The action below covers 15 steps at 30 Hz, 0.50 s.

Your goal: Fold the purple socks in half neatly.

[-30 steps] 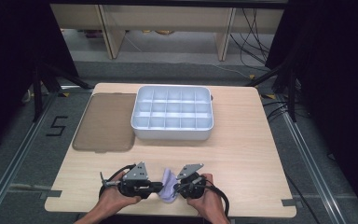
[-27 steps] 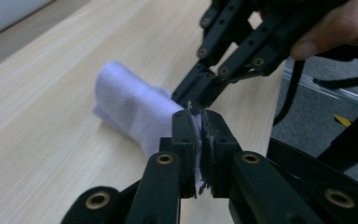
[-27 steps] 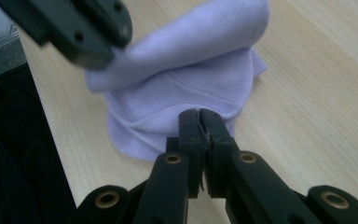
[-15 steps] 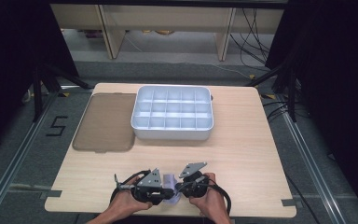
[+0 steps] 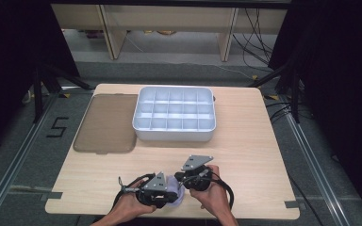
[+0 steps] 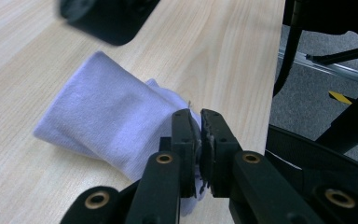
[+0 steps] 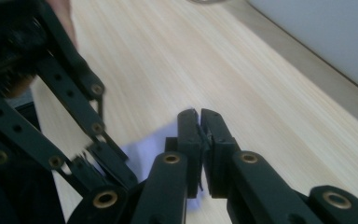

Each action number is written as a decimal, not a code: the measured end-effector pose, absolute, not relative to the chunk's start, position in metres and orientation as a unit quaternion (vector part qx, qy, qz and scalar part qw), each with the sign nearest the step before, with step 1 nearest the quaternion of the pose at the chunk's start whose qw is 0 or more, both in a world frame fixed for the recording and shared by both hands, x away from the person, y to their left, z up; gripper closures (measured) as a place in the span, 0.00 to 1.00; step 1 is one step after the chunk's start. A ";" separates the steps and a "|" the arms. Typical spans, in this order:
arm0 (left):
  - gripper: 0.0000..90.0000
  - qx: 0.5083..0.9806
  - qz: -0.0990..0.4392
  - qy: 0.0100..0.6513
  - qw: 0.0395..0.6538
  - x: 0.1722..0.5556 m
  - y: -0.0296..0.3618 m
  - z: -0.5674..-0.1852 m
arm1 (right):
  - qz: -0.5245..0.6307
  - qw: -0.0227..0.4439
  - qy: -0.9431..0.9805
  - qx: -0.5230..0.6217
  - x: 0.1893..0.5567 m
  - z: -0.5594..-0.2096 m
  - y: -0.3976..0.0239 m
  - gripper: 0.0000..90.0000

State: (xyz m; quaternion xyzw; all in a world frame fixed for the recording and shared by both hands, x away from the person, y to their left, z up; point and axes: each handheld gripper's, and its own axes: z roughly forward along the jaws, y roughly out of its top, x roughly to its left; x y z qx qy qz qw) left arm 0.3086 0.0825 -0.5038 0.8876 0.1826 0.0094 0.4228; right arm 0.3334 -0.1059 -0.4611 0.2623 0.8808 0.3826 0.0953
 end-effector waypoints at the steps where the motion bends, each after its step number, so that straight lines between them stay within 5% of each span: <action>1: 0.93 0.888 0.013 0.183 0.422 0.309 0.083 -0.504 | 0.374 0.080 0.889 0.250 0.335 -0.465 -0.098 0.97; 15: 0.89 0.858 -0.009 0.210 0.469 0.311 0.099 -0.489 | 0.325 0.075 0.906 0.262 0.339 -0.485 -0.099 0.97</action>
